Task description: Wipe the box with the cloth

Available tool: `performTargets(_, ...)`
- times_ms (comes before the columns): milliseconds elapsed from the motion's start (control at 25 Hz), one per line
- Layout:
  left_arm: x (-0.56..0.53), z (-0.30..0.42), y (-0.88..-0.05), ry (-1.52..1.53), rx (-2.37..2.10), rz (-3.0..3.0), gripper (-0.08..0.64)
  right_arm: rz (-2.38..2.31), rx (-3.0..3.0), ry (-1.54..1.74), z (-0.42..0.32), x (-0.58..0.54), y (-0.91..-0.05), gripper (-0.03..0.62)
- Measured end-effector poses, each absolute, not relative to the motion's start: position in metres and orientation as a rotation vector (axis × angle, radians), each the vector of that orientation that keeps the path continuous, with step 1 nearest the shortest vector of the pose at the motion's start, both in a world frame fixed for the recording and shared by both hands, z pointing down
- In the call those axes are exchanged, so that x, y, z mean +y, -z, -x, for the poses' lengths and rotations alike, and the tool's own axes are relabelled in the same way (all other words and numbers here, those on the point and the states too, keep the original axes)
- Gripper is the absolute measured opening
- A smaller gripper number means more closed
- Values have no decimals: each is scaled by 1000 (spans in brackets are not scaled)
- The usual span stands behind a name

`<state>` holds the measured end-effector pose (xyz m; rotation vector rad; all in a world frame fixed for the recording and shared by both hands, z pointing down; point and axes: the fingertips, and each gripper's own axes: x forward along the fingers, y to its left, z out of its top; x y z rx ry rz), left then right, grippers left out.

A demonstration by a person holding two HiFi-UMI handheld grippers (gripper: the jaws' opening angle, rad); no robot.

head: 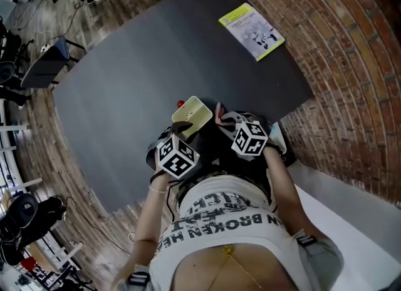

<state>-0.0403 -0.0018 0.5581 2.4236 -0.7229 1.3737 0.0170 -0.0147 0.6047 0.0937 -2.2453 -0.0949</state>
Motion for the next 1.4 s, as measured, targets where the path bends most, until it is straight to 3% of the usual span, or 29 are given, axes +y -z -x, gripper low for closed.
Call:
performTargets(280, -5, 106, -568, -1742, -626, -2520, 89, -106, -2237, 83, -15, -12, -607, 18)
performTargets(640, -7, 96, -604, -2145, -212, -2630, 95, -162, -2211, 53, -19, -11, -613, 18)
performTargets(960, 1, 84, -605, -2136, -240, -2500, 59, -276, -2224, -27, -26, -29, -612, 17)
performTargets(1400, 11, 54, -605, -1877, -391, -2385, 25, -241, -2269, 41, -6, -71, -604, 17)
